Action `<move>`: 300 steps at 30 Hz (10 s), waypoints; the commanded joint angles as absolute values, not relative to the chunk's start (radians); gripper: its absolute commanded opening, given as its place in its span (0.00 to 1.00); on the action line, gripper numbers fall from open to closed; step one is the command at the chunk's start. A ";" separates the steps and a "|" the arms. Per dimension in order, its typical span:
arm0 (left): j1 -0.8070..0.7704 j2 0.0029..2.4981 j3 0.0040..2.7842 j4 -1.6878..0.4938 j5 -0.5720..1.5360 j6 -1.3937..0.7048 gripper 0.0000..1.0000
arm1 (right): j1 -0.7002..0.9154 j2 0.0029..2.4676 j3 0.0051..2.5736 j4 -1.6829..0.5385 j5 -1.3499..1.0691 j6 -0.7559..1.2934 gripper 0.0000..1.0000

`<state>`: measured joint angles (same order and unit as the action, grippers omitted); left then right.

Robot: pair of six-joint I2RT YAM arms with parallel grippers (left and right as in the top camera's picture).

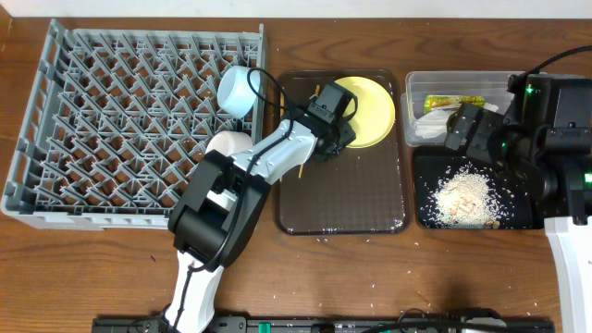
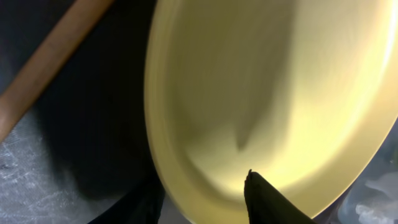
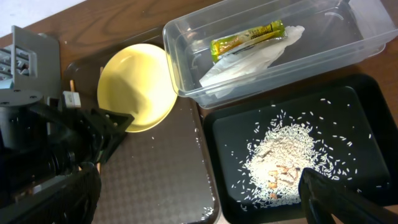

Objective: Sort waste into correct bins and load items into the dishwasher
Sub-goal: 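Move left gripper to yellow plate and grasp its rim, then lift yellow plate with left gripper and carry it to rack, then lower yellow plate on edge into rack slot beside blue bowl, then open left gripper to release yellow plate and withdraw, then move left gripper to a wooden chopstick on tray and grasp it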

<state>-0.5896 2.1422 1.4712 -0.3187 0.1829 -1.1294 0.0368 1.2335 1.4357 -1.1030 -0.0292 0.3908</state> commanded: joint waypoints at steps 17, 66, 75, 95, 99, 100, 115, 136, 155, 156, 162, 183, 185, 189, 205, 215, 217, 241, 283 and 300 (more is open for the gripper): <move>-0.577 2.172 1.319 -0.228 0.163 -1.164 0.07 | 0.027 1.232 1.436 -1.103 -0.023 0.400 0.99; -0.088 1.678 1.319 -0.067 -0.683 0.394 0.07 | 0.027 1.232 1.436 -1.103 -0.023 0.400 0.99; -0.088 1.732 1.319 0.076 -0.734 0.487 0.07 | 0.027 1.232 1.436 -1.103 -0.023 0.400 0.99; -0.089 1.732 1.322 -0.196 -0.084 0.044 0.43 | 0.027 1.232 1.436 -1.103 -0.023 0.400 0.99; -0.089 1.738 1.322 -0.250 0.005 0.027 0.31 | 0.027 1.232 1.436 -1.103 -0.023 0.400 0.99; -0.089 1.740 1.322 -0.257 0.015 0.027 0.29 | 0.027 1.232 1.436 -1.103 -0.023 0.400 0.99; -0.088 1.830 1.322 -0.284 0.024 0.028 0.19 | 0.027 1.232 1.436 -1.103 -0.023 0.400 0.99; -0.087 1.842 1.322 -0.280 -0.149 0.032 0.19 | 0.027 1.231 1.436 -1.103 -0.023 0.400 0.99; -0.054 1.821 1.324 -0.263 -0.125 0.025 0.08 | 0.027 1.232 1.436 -1.103 -0.023 0.400 0.99; -0.051 1.838 1.324 -0.254 -0.125 0.025 0.08 | 0.027 1.232 1.436 -1.103 -0.023 0.400 0.99; -0.048 1.863 1.324 -0.238 -0.125 0.024 0.08 | 0.027 1.232 1.436 -1.103 -0.023 0.400 0.99; -0.015 1.983 1.324 -0.265 -0.147 0.020 0.08 | 0.027 1.232 1.436 -1.103 -0.023 0.400 0.99; -0.015 1.986 1.324 -0.268 -0.147 0.019 0.08 | 0.027 1.232 1.436 -1.103 -0.023 0.400 0.99; -0.015 1.984 1.324 -0.268 -0.147 0.020 0.08 | 0.027 1.232 1.436 -1.103 -0.023 0.400 0.99; -0.046 1.680 1.324 -0.256 -0.146 0.019 0.31 | 0.027 1.232 1.436 -1.103 -0.023 0.400 0.99; -0.080 1.601 1.324 -0.291 -0.141 0.002 0.33 | 0.027 1.232 1.436 -1.103 -0.023 0.400 0.99; -0.089 1.592 1.324 -0.309 -0.141 0.001 0.33 | 0.027 1.232 1.436 -1.103 -0.023 0.400 0.99; -0.159 1.438 1.324 -0.573 0.194 -0.204 0.30 | 0.027 1.232 1.436 -1.103 -0.023 0.400 0.99; -0.502 2.104 1.640 -0.682 0.007 -0.215 0.45 | 0.027 1.232 1.436 -1.103 -0.023 0.400 0.99; -0.512 2.193 1.639 -0.650 0.007 -0.215 0.44 | 0.027 1.232 1.436 -1.103 -0.023 0.400 0.99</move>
<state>-0.5064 2.1597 1.6222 -0.6518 0.0193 -0.2131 0.0368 1.2350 1.4330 -1.1030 -0.0292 0.3908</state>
